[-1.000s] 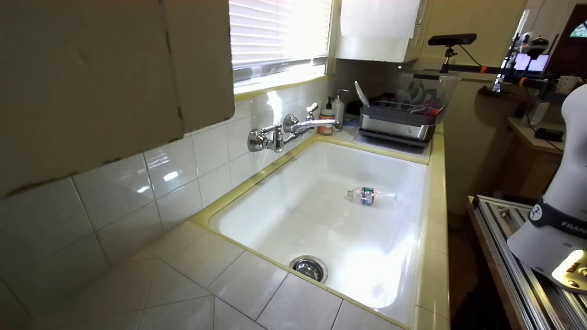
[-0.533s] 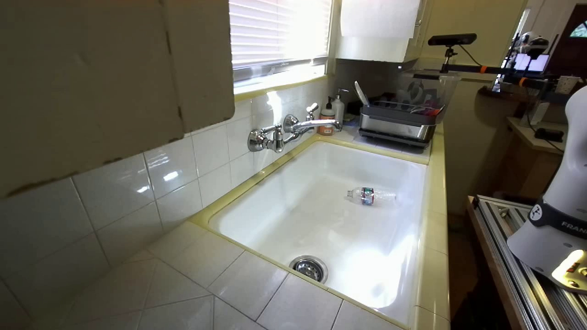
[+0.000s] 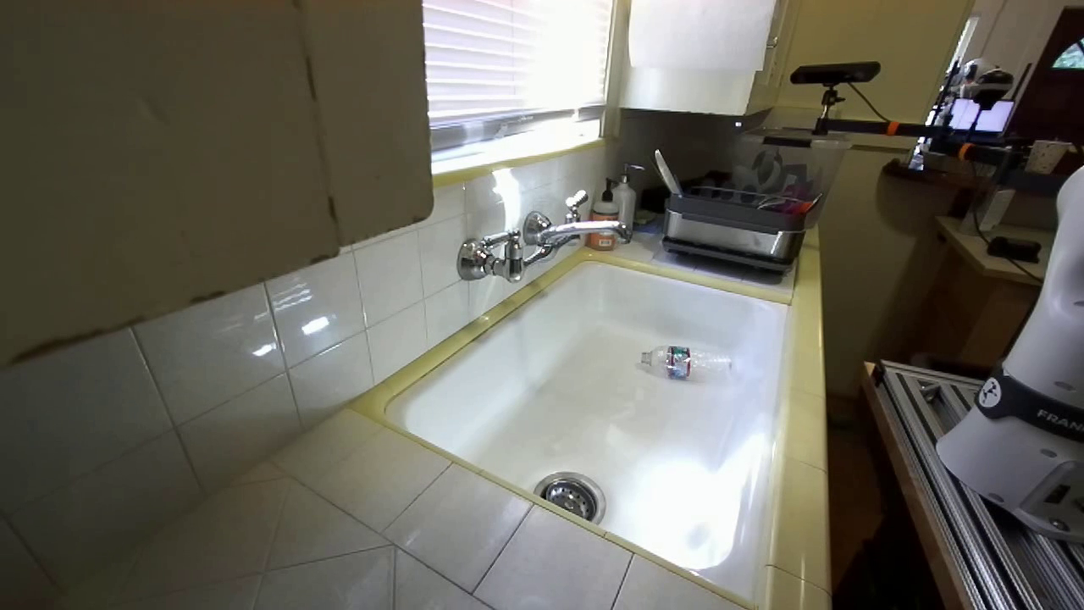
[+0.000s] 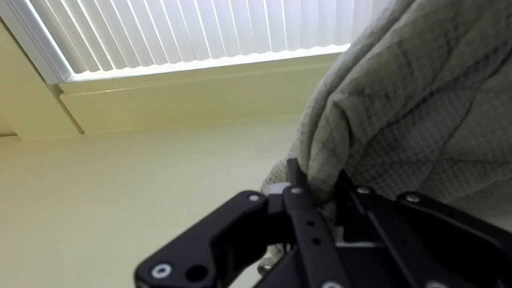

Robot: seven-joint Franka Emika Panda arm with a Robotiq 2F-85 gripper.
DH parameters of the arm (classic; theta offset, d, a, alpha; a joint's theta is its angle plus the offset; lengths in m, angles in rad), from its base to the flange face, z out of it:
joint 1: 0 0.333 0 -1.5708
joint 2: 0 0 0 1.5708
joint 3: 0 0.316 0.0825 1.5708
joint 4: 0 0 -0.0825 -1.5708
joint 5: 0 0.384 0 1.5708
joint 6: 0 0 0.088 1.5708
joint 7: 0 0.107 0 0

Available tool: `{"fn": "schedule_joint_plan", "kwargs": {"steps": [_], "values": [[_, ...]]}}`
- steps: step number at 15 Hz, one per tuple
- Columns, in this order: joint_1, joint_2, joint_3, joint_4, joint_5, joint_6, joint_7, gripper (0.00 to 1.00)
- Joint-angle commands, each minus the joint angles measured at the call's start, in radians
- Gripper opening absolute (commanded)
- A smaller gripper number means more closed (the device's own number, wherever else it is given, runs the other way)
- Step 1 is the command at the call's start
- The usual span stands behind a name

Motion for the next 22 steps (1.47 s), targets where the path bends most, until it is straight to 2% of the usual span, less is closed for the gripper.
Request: {"fn": "schedule_joint_plan", "kwargs": {"steps": [1,11,13,16,18,22], "values": [[-0.100,-0.041,0.059,-0.001,-0.001,-0.064,-0.026,0.04],[-0.352,-0.123,0.191,0.023,0.042,-0.207,-0.035,0.04],[-0.411,-0.152,0.211,0.023,0.025,-0.250,0.001,0.04],[-0.525,-0.219,0.237,0.011,-0.040,-0.351,0.118,0.04],[-0.626,-0.283,0.252,0.014,-0.120,-0.455,0.255,0.04],[-0.837,-0.400,0.251,0.131,-0.280,-0.731,0.529,0.04]]}}
